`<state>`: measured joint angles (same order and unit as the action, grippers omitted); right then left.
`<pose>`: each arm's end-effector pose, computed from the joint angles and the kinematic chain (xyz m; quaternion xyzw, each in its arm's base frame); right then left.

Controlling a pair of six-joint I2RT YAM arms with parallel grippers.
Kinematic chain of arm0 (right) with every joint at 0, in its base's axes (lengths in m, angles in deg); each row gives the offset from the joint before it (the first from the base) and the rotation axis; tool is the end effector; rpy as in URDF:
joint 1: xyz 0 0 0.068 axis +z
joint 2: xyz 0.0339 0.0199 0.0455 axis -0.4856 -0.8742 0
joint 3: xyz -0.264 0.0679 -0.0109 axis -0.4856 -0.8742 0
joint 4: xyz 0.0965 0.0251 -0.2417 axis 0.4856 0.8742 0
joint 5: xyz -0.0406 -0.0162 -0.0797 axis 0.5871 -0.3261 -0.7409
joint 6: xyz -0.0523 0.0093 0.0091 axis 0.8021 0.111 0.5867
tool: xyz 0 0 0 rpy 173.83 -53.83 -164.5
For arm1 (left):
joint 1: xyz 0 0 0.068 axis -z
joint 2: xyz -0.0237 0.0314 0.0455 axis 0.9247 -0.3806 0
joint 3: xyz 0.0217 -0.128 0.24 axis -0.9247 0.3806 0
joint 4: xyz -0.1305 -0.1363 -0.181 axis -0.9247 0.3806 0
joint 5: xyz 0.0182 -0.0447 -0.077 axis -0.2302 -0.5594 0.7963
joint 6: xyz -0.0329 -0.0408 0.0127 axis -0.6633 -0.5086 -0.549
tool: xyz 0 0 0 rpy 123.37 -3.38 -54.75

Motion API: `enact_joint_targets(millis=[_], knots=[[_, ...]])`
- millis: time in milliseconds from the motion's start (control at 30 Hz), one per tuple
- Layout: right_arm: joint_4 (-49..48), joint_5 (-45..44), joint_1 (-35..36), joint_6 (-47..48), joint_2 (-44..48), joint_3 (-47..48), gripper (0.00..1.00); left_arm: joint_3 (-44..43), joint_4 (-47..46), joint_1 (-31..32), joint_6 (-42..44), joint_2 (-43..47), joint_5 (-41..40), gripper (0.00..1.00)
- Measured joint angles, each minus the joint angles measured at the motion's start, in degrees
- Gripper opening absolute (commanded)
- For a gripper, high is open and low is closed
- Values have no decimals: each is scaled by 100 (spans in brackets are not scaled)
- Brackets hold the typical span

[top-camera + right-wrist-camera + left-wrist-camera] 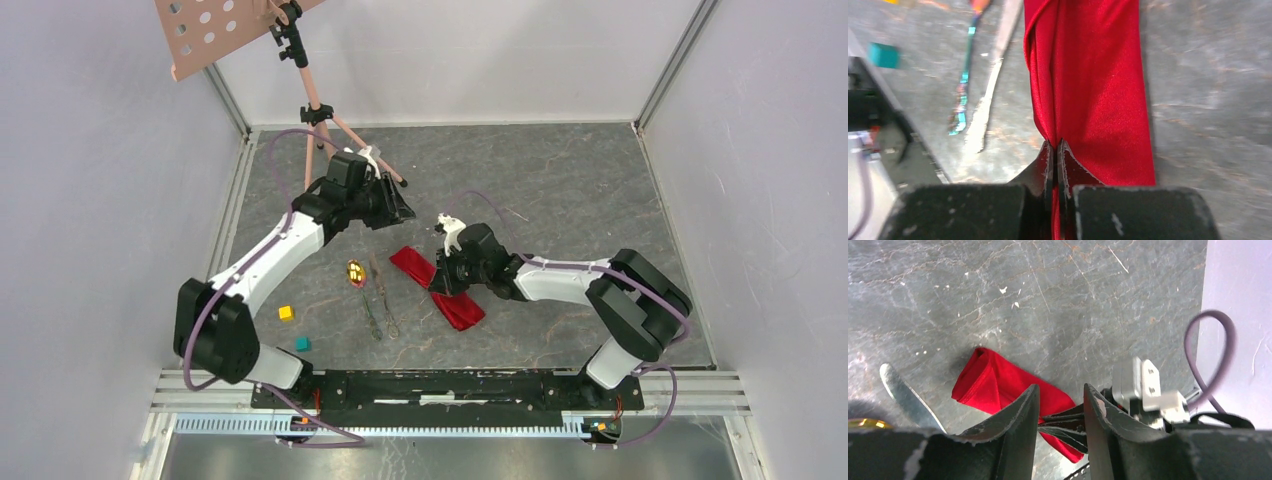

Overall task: Fold the napkin into a case and place the utensils inside
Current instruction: Pick up the top corner of the smaller rectangle folded napkin from the center of the board, then turn over the smaller rectangle folded napkin at the center of the board.

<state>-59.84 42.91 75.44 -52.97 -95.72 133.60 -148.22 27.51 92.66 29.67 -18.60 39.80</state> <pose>0.2172 0.2403 0.1607 -0.2193 0.8744 0.3321 0.2776 0.2914 -0.1462 0.2855 -0.0524 0.9011 -0.3188 0.2892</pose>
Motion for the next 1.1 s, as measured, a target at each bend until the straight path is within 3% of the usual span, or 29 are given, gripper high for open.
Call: enact_joint_targets(millis=[233, 500, 700, 767, 900, 1000, 1100], knots=[[-1512, 1233, -42, -1867, -9, -686, 1, 212, 363, -22, 140, 616, -4, 46], [-4463, 2146, -586, -4148, -774, -1751, 1, 269, 505, -22, 142, 667, 15, 46], [-5626, 2583, -1104, -4712, -1578, -2035, 2, 278, 494, -22, 140, 632, 55, 46], [-5676, 2726, -1233, -4607, -1624, -2033, 9, 278, 487, -22, 142, 560, 83, 46], [-5158, 3056, -1464, -3974, -1622, -1847, 37, 278, 437, -22, 140, 295, 317, 47], [-3727, 3132, -1637, -2863, -1423, -1432, 51, 345, 234, -22, 133, 22, 608, 46], [-1996, 2806, -1696, -1589, -879, -844, 53, 584, -17, -22, 125, -188, 868, 44]])
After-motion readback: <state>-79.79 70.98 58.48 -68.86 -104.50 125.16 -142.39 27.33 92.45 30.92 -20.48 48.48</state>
